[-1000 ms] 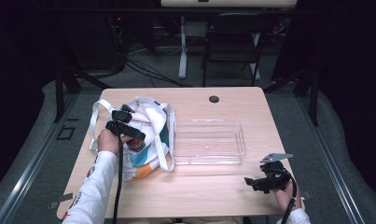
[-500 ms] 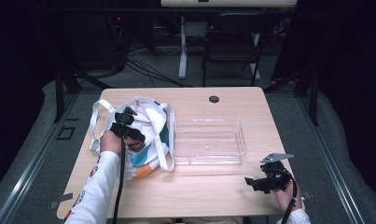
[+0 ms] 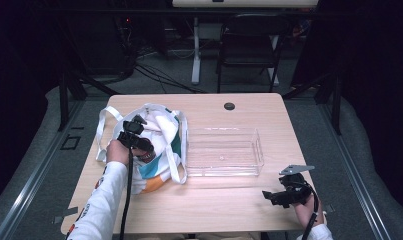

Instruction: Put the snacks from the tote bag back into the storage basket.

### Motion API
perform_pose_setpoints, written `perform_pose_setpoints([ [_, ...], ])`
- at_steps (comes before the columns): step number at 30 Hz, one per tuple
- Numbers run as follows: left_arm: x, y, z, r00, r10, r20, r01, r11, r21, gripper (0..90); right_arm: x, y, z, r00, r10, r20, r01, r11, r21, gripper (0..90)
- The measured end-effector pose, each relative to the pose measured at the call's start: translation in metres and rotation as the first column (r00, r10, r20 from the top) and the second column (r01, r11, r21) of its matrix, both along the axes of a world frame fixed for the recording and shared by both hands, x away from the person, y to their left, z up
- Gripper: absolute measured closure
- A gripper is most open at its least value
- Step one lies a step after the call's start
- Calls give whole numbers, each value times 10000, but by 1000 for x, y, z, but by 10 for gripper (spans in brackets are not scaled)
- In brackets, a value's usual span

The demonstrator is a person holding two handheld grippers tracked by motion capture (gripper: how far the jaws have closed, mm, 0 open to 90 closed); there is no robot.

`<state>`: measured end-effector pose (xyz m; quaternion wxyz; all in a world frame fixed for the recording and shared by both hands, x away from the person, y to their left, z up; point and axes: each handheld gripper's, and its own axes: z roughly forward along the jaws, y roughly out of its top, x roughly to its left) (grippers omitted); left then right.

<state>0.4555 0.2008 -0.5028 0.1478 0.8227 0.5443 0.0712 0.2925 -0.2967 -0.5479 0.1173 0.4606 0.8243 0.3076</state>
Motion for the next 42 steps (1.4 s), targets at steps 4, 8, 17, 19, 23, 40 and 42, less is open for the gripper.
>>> perform_pose_setpoints([
  [4, 0, 2, 3, 10000, 34, 25, -34, 9999, -127, 257, 0, 0, -1, 10000, 3, -8, -3, 10000, -33, 148],
  [8, -1, 5, 10, 9999, 39, 98, -37, 9999, -159, 257, 0, 0, 0, 10000, 5, 21, -4, 10000, -62, 148],
  [17, -7, 9, 26, 9993, -171, 344, 175, 9998, -111, 257, 0, -1, 0, 10000, 27, -14, -27, 9999, -111, 148],
  [19, -8, 9, 28, 9990, -184, 402, 191, 9997, -171, 257, 0, -1, 0, 10000, 7, -6, -7, 10000, -93, 148],
  [23, -10, 9, 31, 9985, -297, 455, 305, 9994, -151, 257, 0, -2, 0, 10000, 5, -19, -5, 9999, -113, 148],
  [40, -17, 10, 52, 9962, -592, 642, 598, 9982, -73, 257, 0, -2, 0, 10000, 2, -64, -3, 9998, -188, 148],
  [42, -18, 8, 58, 9952, -681, 696, 679, 9977, 47, 257, 0, -2, -1, 9999, 59, -89, -60, 9999, -99, 148],
])
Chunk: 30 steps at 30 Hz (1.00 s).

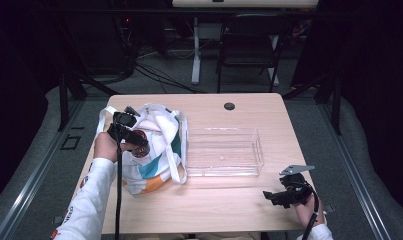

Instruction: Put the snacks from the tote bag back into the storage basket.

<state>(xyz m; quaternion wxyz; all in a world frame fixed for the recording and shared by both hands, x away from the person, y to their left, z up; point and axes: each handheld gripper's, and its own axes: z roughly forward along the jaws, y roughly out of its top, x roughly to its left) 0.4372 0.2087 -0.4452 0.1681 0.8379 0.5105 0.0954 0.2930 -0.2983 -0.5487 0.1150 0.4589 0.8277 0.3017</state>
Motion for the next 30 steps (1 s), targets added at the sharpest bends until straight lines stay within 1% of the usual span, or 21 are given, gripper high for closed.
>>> perform_pose_setpoints([
  [10, -3, -1, 11, 9999, -147, 72, 147, 9999, -19, 257, 0, 0, -1, 10000, -60, 22, 60, 10000, -5, 148],
  [12, -4, -2, 15, 9998, -186, 92, 187, 9998, -31, 257, 1, 0, -1, 10000, 7, -49, -7, 10000, -21, 148],
  [19, -3, -5, 26, 9993, -342, 142, 342, 9994, 11, 258, 1, 0, -1, 10000, 31, -71, -31, 10000, -78, 148],
  [21, -3, -7, 29, 9992, -331, 236, 333, 9994, -41, 258, 1, 0, -1, 10000, 9, -55, -10, 10000, -86, 147],
  [23, -3, -9, 33, 9990, -379, 249, 380, 9993, -50, 258, 0, 0, -1, 10000, 34, -58, -34, 10000, -91, 148],
  [27, -3, -13, 40, 9980, -550, 298, 549, 9985, 27, 258, 0, 0, -1, 10000, 31, -57, -31, 10000, -79, 148],
  [30, -3, -16, 46, 9974, -594, 405, 594, 9982, 21, 257, 1, 1, -1, 10000, 15, -44, -15, 10000, -71, 148],
])
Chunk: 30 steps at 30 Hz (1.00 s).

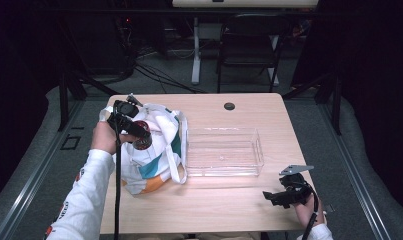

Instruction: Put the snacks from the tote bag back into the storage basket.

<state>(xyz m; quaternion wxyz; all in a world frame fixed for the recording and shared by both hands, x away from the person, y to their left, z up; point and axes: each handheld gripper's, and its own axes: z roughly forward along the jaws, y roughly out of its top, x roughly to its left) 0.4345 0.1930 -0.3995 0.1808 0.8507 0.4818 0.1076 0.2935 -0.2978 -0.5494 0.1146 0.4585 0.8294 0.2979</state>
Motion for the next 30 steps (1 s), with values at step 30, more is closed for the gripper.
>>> perform_pose_setpoints([
  [30, 3, -30, 26, 9976, -617, 304, 617, 9981, 14, 257, 1, 0, 0, 10000, 44, -37, -44, 10000, 8, 148],
])
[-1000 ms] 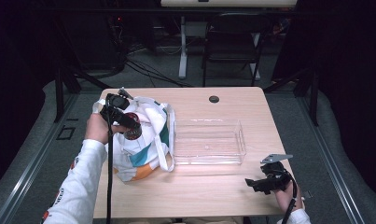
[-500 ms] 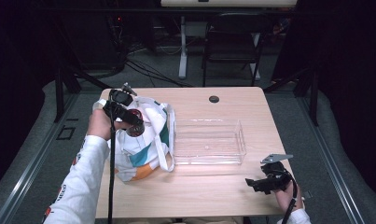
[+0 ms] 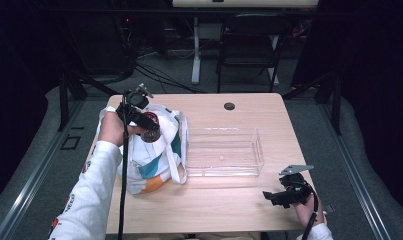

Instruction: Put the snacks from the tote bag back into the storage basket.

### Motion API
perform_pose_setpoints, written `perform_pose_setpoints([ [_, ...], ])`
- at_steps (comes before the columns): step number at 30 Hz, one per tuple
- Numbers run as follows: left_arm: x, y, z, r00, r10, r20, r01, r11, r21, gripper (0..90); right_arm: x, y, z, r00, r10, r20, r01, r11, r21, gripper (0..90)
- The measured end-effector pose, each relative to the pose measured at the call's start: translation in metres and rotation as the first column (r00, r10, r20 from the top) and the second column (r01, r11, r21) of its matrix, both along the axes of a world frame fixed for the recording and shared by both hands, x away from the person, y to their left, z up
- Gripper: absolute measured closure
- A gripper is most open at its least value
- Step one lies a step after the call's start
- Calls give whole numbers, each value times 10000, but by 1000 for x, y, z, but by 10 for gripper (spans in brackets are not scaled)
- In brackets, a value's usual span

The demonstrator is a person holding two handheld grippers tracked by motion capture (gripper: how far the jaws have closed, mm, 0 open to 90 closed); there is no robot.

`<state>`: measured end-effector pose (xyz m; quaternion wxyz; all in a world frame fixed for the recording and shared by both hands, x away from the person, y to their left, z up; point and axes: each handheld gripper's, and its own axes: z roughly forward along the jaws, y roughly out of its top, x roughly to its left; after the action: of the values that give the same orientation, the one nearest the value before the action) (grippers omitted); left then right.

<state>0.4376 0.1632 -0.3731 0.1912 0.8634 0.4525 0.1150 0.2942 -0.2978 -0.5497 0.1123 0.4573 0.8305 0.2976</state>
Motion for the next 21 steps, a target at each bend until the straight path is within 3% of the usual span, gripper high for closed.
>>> perform_pose_setpoints([
  [21, 2, -36, 8, 9969, -786, 35, 785, 9969, 58, 257, 0, 0, 0, 10000, 12, 0, -12, 10000, -50, 148],
])
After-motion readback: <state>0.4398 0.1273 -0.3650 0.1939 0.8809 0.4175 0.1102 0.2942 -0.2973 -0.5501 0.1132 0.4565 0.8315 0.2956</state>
